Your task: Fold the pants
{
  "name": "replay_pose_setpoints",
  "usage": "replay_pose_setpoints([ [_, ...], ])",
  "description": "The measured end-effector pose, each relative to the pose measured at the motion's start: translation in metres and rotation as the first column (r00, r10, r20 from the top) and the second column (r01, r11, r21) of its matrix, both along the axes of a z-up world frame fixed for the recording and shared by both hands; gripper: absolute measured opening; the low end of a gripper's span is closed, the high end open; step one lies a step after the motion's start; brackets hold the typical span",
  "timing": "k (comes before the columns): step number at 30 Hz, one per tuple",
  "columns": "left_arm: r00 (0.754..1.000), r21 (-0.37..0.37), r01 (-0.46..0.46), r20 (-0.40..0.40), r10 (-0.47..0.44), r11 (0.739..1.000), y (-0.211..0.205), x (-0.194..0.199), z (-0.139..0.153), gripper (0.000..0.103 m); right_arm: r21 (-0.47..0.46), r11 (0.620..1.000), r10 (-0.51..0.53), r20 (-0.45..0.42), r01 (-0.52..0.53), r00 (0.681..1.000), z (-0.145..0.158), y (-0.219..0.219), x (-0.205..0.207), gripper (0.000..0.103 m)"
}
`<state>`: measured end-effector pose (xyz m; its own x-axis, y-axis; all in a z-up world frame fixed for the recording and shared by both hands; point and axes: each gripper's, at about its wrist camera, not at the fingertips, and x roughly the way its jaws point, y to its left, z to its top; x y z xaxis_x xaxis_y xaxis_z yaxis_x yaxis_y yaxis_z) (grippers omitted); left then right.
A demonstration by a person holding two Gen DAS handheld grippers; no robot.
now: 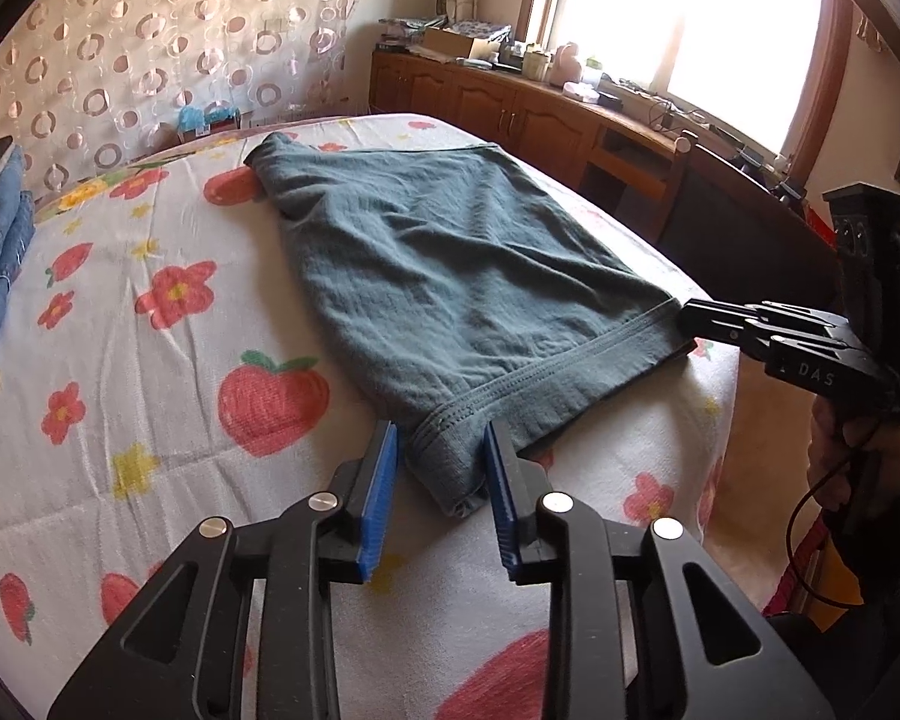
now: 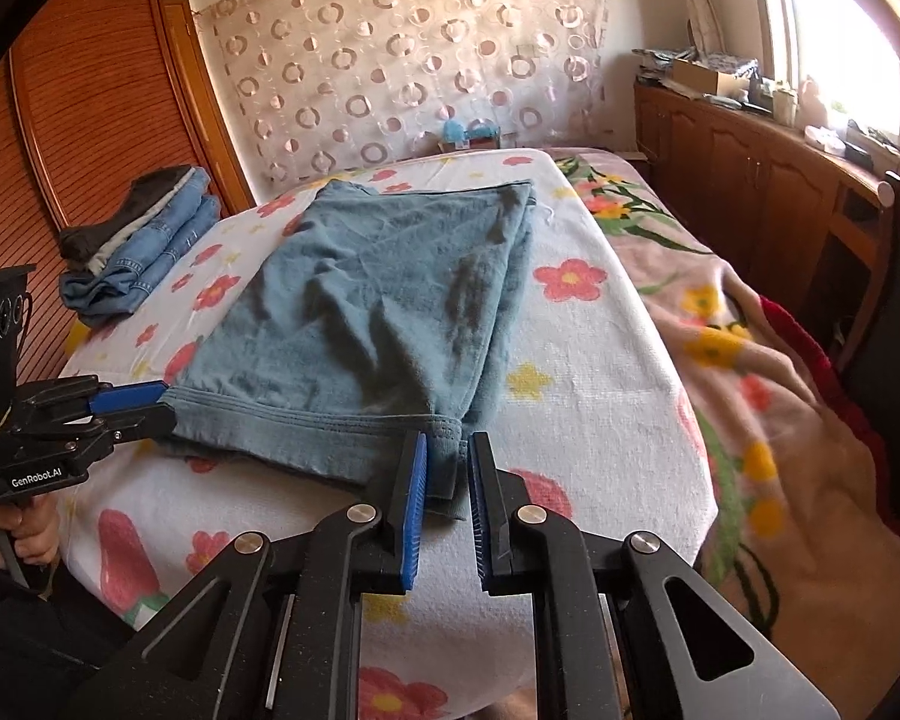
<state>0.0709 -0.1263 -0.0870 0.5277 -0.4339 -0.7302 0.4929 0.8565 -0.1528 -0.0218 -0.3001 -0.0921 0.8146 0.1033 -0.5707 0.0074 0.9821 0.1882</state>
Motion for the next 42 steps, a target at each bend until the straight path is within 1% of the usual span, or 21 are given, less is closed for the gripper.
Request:
replay_pose_setpoints([
  [1,1.000,0.005,-0.002,-0.001,0.002,1.000,0.000,0.000,-0.001,0.035,-0.005,1.000,-0.005,-0.004,0.005,1.000,0.000,0.001,0.001,0.023],
  [2,1.000,0.008,-0.003,-0.004,0.003,1.000,0.000,0.000,-0.002,0.037,-0.009,1.000,-0.013,-0.008,0.013,1.000,0.000,0.001,0.002,0.026],
  [3,1.000,0.008,-0.003,-0.007,0.003,1.000,0.000,0.000,-0.003,0.038,-0.005,1.000,-0.014,-0.011,0.014,1.000,0.000,0.001,0.003,0.026],
  [6,1.000,0.007,-0.002,-0.016,0.002,1.000,0.000,-0.001,-0.006,0.040,0.001,1.000,-0.011,-0.028,0.011,1.000,-0.002,-0.001,0.007,0.034],
  [9,1.000,0.003,0.000,-0.008,0.000,1.000,0.001,-0.003,-0.007,0.041,0.007,1.000,0.008,-0.043,-0.008,0.999,-0.005,0.001,0.010,0.034],
  [11,1.000,-0.001,-0.002,-0.005,0.002,1.000,0.001,-0.005,-0.007,0.044,-0.005,1.000,0.006,-0.042,-0.006,0.999,-0.005,0.004,0.010,0.034],
  [18,1.000,-0.005,-0.001,0.007,0.001,1.000,-0.002,-0.009,-0.008,0.044,-0.011,1.000,0.010,-0.042,-0.010,0.999,-0.005,0.002,0.011,0.034],
  [19,1.000,-0.008,0.005,0.008,-0.005,1.000,-0.002,-0.009,-0.008,0.041,-0.013,1.000,0.011,-0.041,-0.012,0.999,-0.006,0.002,0.010,0.033],
  [20,1.000,-0.021,0.023,0.003,-0.023,1.000,-0.003,-0.009,-0.008,0.027,-0.011,1.000,0.014,-0.041,-0.014,0.999,-0.006,0.002,0.010,0.029],
  [21,1.000,-0.020,0.028,-0.001,-0.028,0.999,-0.002,-0.008,-0.008,0.025,-0.010,1.000,0.017,-0.042,-0.017,0.999,-0.006,0.002,0.010,0.026],
  [22,0.999,-0.024,0.038,-0.008,-0.038,0.999,-0.002,-0.008,-0.006,0.020,-0.013,1.000,0.017,-0.041,-0.017,0.999,-0.006,0.001,0.010,0.020],
  [23,0.999,-0.045,0.052,-0.009,-0.053,0.998,-0.001,-0.010,-0.003,0.016,-0.009,1.000,0.017,-0.038,-0.018,0.999,-0.005,0.000,0.010,0.014],
  [24,0.998,-0.056,0.056,0.001,-0.056,0.997,0.000,-0.011,0.001,0.014,0.013,0.999,0.031,-0.033,-0.030,0.999,-0.004,-0.002,0.009,0.012],
  [26,0.998,-0.052,0.058,0.036,-0.056,0.997,0.000,-0.015,0.012,0.011,0.059,0.997,0.052,-0.025,-0.050,0.998,0.000,-0.006,0.008,0.010],
  [27,0.997,-0.056,0.058,0.055,-0.055,0.997,0.001,-0.016,0.019,0.011,0.067,0.996,0.062,-0.008,-0.062,0.998,0.005,-0.006,0.006,0.010],
  [33,0.987,-0.083,0.048,0.156,-0.034,0.995,0.011,-0.016,0.067,0.009,0.032,0.995,0.096,0.087,-0.099,0.992,0.042,0.002,-0.005,0.010],
  [36,0.973,-0.080,0.034,0.229,-0.015,0.996,0.021,-0.012,0.102,0.009,0.009,0.994,0.109,0.142,-0.112,0.984,0.066,0.005,-0.007,0.010],
  [37,0.971,-0.081,0.035,0.240,-0.015,0.996,0.023,-0.010,0.110,0.009,0.004,0.993,0.115,0.165,-0.118,0.979,0.078,0.006,-0.009,0.010],
  [39,0.963,-0.074,0.048,0.269,-0.026,0.996,0.029,-0.010,0.135,0.009,-0.020,0.991,0.131,0.211,-0.129,0.969,0.099,0.009,-0.011,0.010],
  [42,0.945,-0.068,0.037,0.327,-0.013,0.997,0.040,-0.012,0.167,0.009,-0.056,0.988,0.155,0.274,-0.145,0.949,0.134,0.016,-0.017,0.010],
])
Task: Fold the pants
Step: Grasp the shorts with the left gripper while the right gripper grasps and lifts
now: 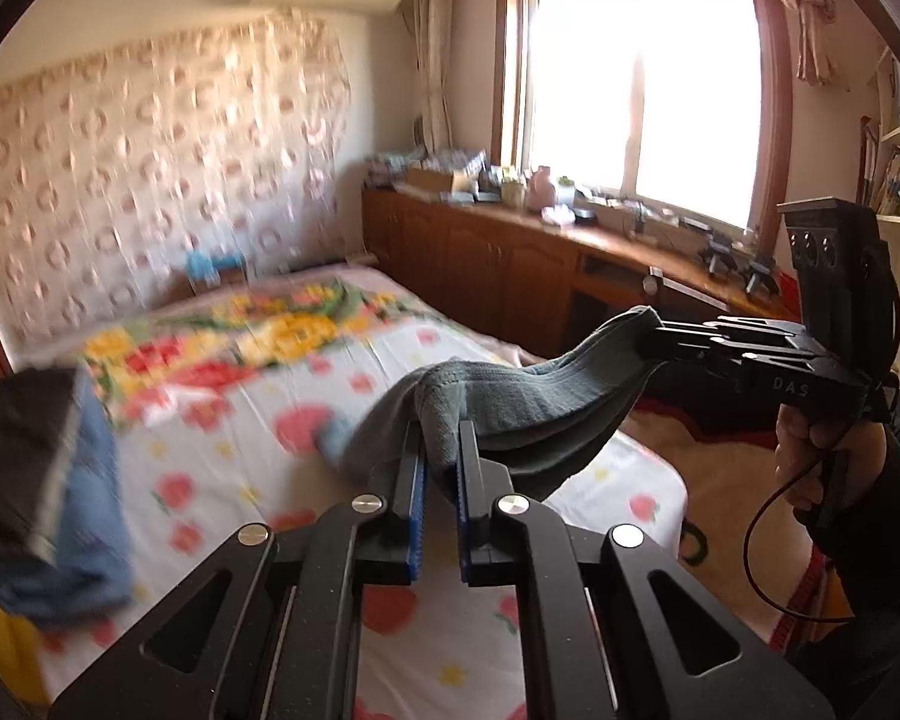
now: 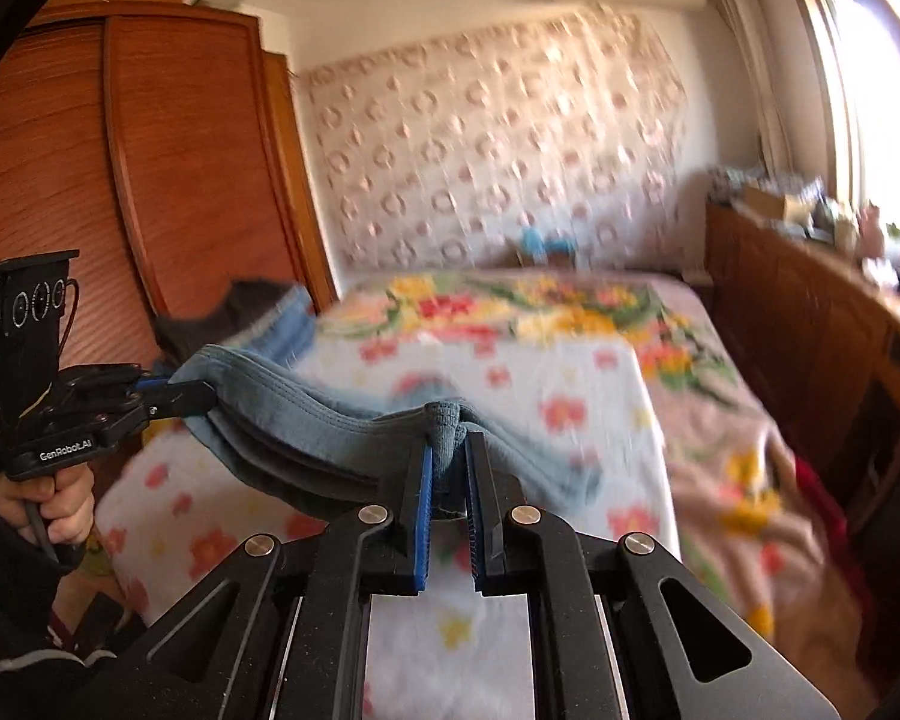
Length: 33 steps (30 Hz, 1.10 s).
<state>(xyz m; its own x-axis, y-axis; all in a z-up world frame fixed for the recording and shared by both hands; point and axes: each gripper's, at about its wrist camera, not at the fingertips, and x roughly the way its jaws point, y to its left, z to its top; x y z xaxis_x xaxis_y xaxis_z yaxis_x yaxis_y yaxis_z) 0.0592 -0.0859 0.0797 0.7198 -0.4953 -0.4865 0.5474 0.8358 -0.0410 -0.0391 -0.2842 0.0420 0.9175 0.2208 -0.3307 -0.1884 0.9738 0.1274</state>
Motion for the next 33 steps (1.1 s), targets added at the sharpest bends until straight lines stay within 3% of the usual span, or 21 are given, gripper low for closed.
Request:
replay_pose_setpoints([
  [4,0.996,-0.012,-0.043,0.074,0.044,0.999,0.020,-0.002,0.038,0.009,-0.028,0.999,0.043,0.087,-0.041,0.995,0.043,0.015,-0.011,0.010],
  [9,0.990,-0.026,-0.107,0.086,0.108,0.994,0.043,0.025,0.045,0.009,-0.027,0.997,0.077,0.145,-0.074,0.986,0.075,0.037,-0.002,0.010],
  [14,0.978,0.004,-0.195,0.079,0.194,0.981,0.059,0.082,0.032,0.009,-0.054,0.995,0.085,0.115,-0.079,0.990,0.077,0.052,0.054,0.010],
  [17,0.965,0.005,-0.238,0.115,0.236,0.971,0.064,0.114,0.046,0.009,-0.053,0.997,0.067,0.112,-0.061,0.991,0.084,0.041,0.092,0.010],
  [20,0.962,-0.011,-0.234,0.141,0.233,0.972,0.069,0.121,0.058,0.009,-0.035,0.999,0.028,0.144,-0.023,0.989,0.103,0.042,0.117,0.010],
  [23,0.963,0.001,-0.237,0.134,0.235,0.971,0.071,0.112,0.044,0.009,-0.019,1.000,0.017,0.138,-0.015,0.990,0.109,0.057,0.124,0.010],
  [29,0.977,0.106,-0.213,0.008,0.213,0.971,0.072,0.077,-0.037,0.009,-0.069,0.996,0.060,0.010,-0.059,0.998,0.041,0.093,0.119,0.010],
  [33,0.974,0.116,-0.196,-0.092,0.207,0.974,0.070,0.052,-0.084,0.009,-0.092,0.988,0.110,-0.123,-0.122,0.986,-0.011,0.114,0.100,0.010],
])
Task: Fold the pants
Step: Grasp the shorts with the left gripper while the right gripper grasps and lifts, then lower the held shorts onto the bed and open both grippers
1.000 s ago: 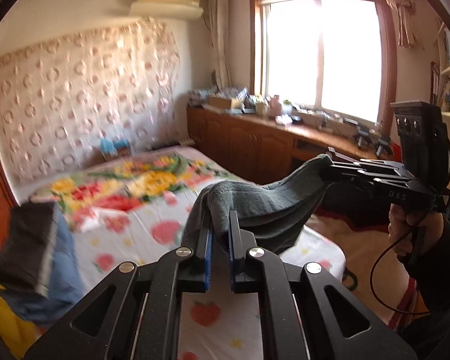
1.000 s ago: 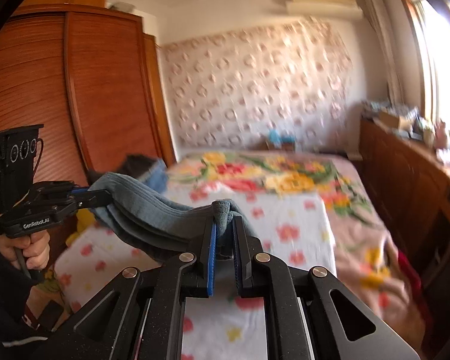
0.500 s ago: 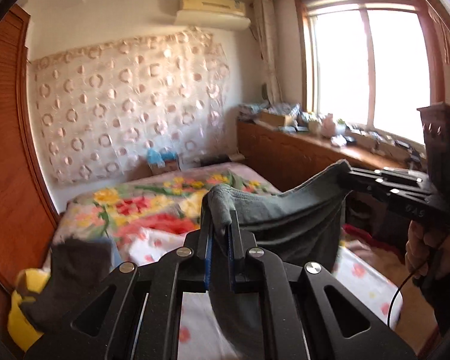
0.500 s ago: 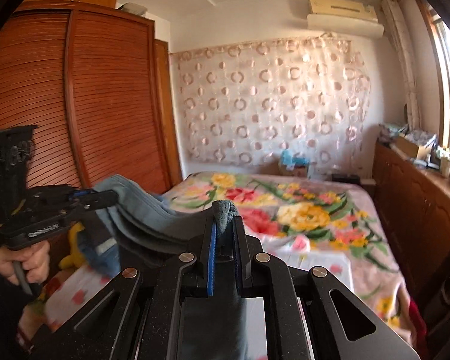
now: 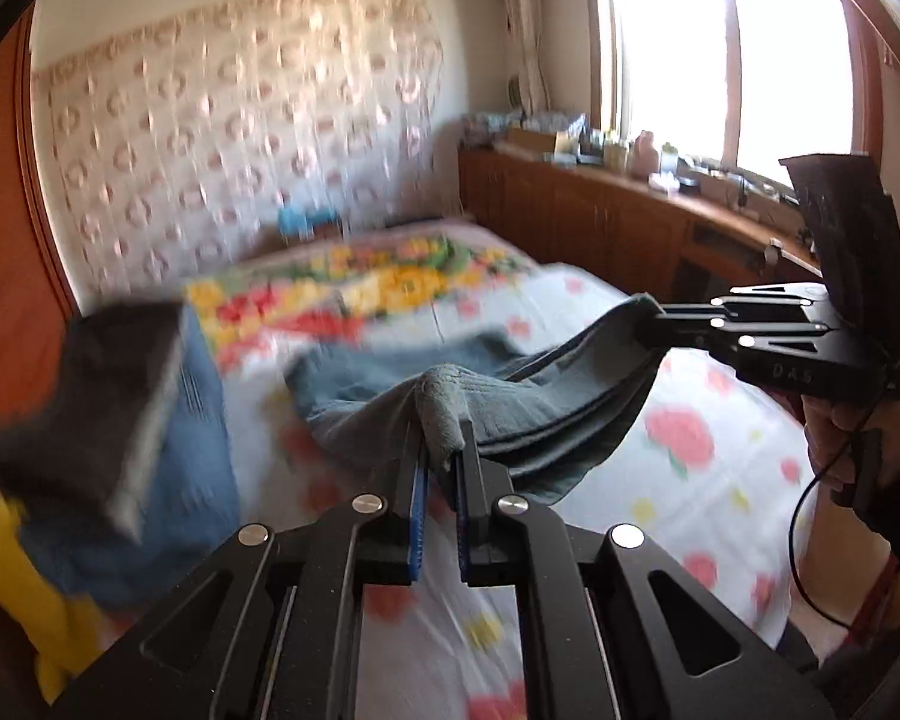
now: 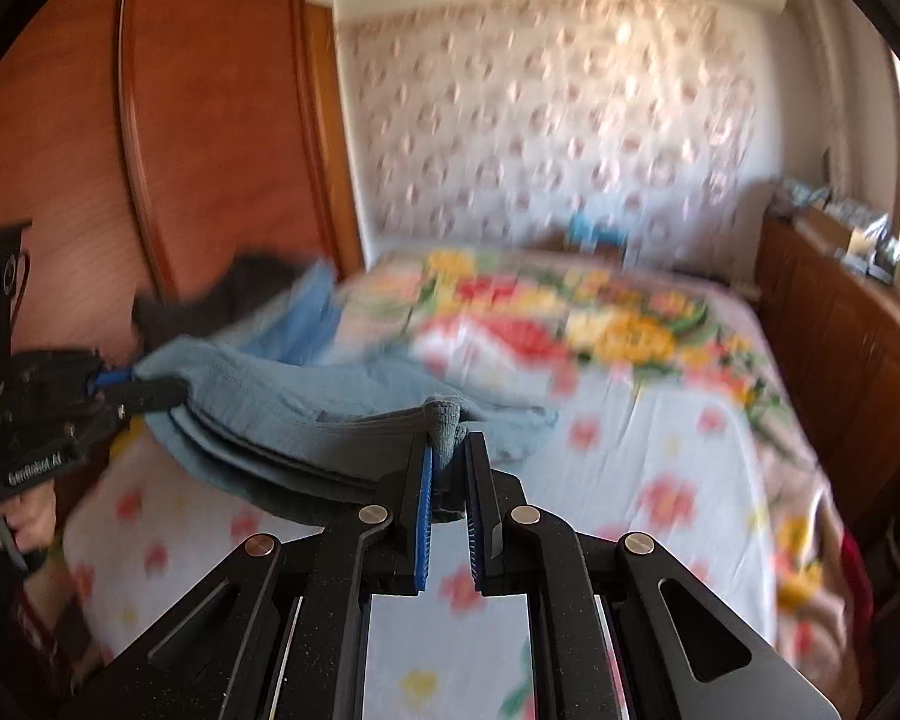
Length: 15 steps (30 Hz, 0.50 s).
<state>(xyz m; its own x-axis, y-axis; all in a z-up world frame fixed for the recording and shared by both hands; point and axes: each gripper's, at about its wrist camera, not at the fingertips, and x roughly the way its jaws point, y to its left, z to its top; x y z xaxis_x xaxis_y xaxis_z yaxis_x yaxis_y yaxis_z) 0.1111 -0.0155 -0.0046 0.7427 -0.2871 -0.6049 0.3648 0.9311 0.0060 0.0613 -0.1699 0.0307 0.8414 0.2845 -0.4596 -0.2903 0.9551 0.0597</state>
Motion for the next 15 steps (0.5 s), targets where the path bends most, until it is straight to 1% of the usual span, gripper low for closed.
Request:
replay_pose_setpoints([
  [1,1.000,-0.003,0.002,-0.017,-0.002,1.000,-0.001,-0.004,-0.007,0.009,-0.010,1.000,0.009,-0.030,-0.010,0.999,-0.012,0.004,-0.006,0.010],
  [2,0.999,-0.002,0.003,-0.040,-0.003,1.000,-0.001,-0.012,-0.020,0.009,-0.016,1.000,0.016,-0.056,-0.017,0.998,-0.021,0.008,-0.011,0.010],
  [3,0.999,0.003,0.004,-0.051,-0.003,1.000,-0.006,-0.017,-0.025,0.009,-0.014,1.000,0.021,-0.080,-0.022,0.997,-0.029,0.012,-0.015,0.010],
  [6,0.996,-0.002,-0.003,-0.090,0.003,1.000,-0.013,-0.031,-0.044,0.009,-0.009,1.000,0.021,-0.135,-0.023,0.991,-0.039,0.018,-0.023,0.010],
  [8,0.995,-0.009,-0.016,-0.103,0.015,1.000,-0.016,-0.038,-0.053,0.009,-0.008,1.000,0.025,-0.153,-0.026,0.988,-0.040,0.021,-0.027,0.010],
  [11,0.993,-0.034,-0.026,-0.116,0.022,0.999,-0.014,-0.039,-0.059,0.009,-0.010,1.000,0.021,-0.162,-0.023,0.987,-0.039,0.013,-0.027,0.010],
  [14,0.993,-0.048,-0.027,-0.119,0.021,0.998,-0.012,-0.041,-0.058,0.009,0.017,1.000,0.022,-0.181,-0.020,0.983,-0.034,0.008,-0.033,0.010],
  [15,0.993,-0.054,-0.025,-0.118,0.018,0.998,-0.013,-0.042,-0.056,0.009,0.023,1.000,0.024,-0.185,-0.020,0.983,-0.036,-0.004,-0.033,0.010],
])
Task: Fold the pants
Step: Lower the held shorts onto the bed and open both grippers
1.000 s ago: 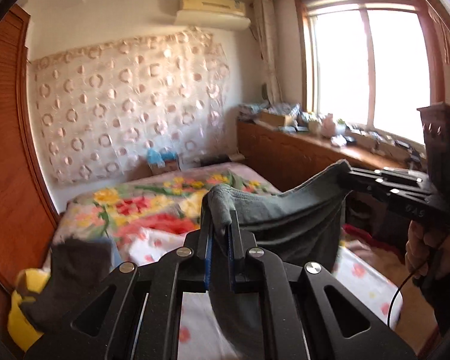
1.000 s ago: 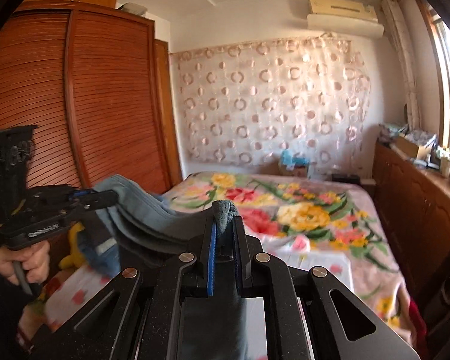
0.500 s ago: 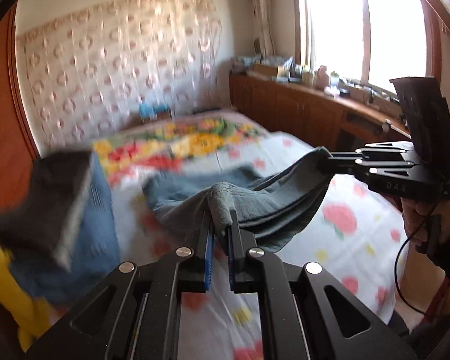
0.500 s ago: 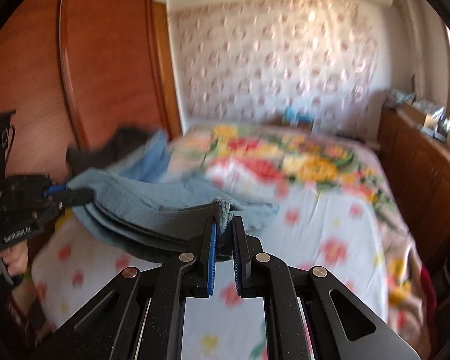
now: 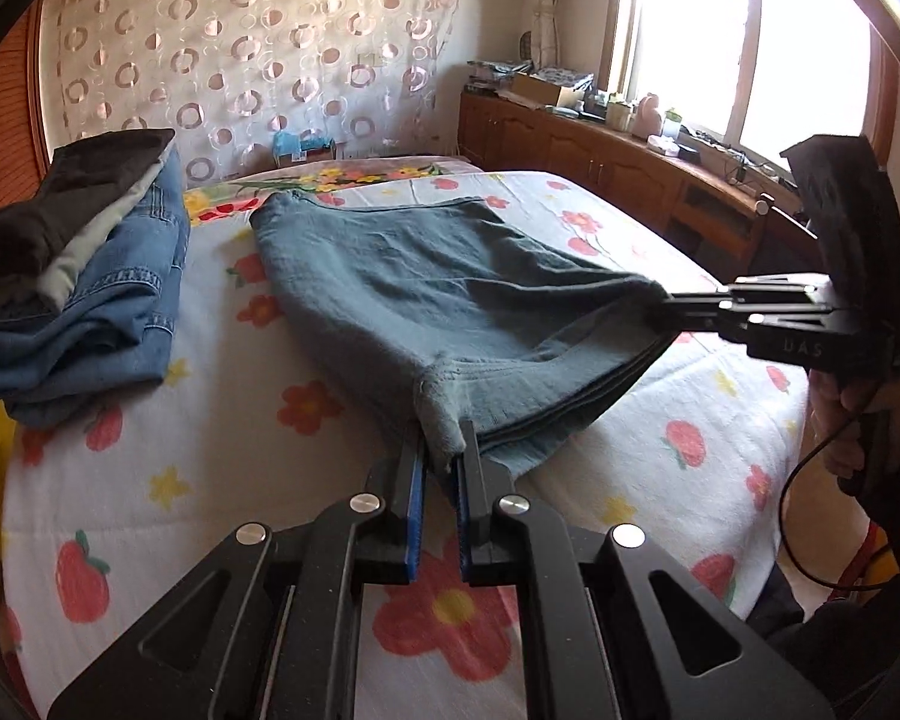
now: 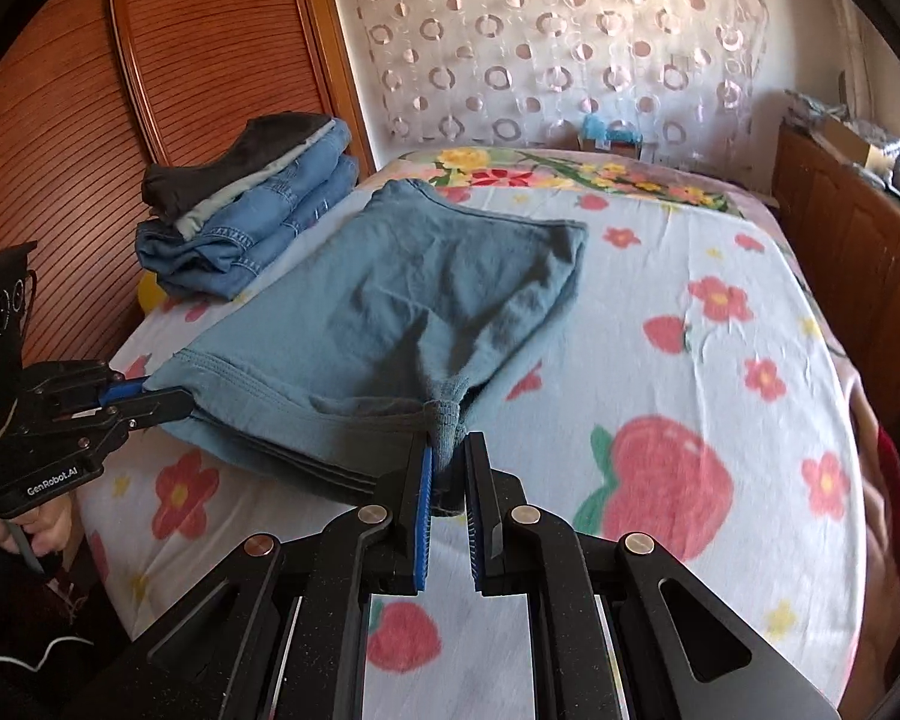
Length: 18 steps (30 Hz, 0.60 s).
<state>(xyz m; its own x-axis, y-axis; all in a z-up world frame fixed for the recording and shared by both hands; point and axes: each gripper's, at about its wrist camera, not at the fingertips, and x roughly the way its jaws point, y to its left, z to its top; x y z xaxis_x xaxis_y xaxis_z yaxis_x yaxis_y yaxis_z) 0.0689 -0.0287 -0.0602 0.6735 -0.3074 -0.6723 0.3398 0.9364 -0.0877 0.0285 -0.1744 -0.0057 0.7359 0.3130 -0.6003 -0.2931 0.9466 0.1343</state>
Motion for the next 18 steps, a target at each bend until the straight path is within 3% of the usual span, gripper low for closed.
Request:
replay_pose_setpoints([
  [9,1.000,0.001,0.024,-0.018,-0.024,1.000,-0.007,-0.014,-0.001,0.011,0.023,1.000,-0.018,-0.023,0.018,1.000,-0.026,-0.024,0.004,0.010],
  [12,0.999,-0.016,0.024,-0.025,-0.024,1.000,-0.005,-0.014,-0.002,0.018,0.023,0.999,-0.021,-0.036,0.022,0.999,-0.033,-0.027,0.011,0.011],
  [17,0.999,-0.040,0.033,-0.003,-0.033,0.999,-0.003,-0.011,0.002,0.046,0.005,0.999,-0.050,-0.052,0.051,0.997,-0.036,-0.030,0.018,0.015],
  [18,1.000,-0.039,0.030,0.000,-0.030,0.999,-0.003,-0.010,0.002,0.046,0.009,0.998,-0.054,-0.052,0.055,0.997,-0.036,-0.032,0.018,0.015],
])
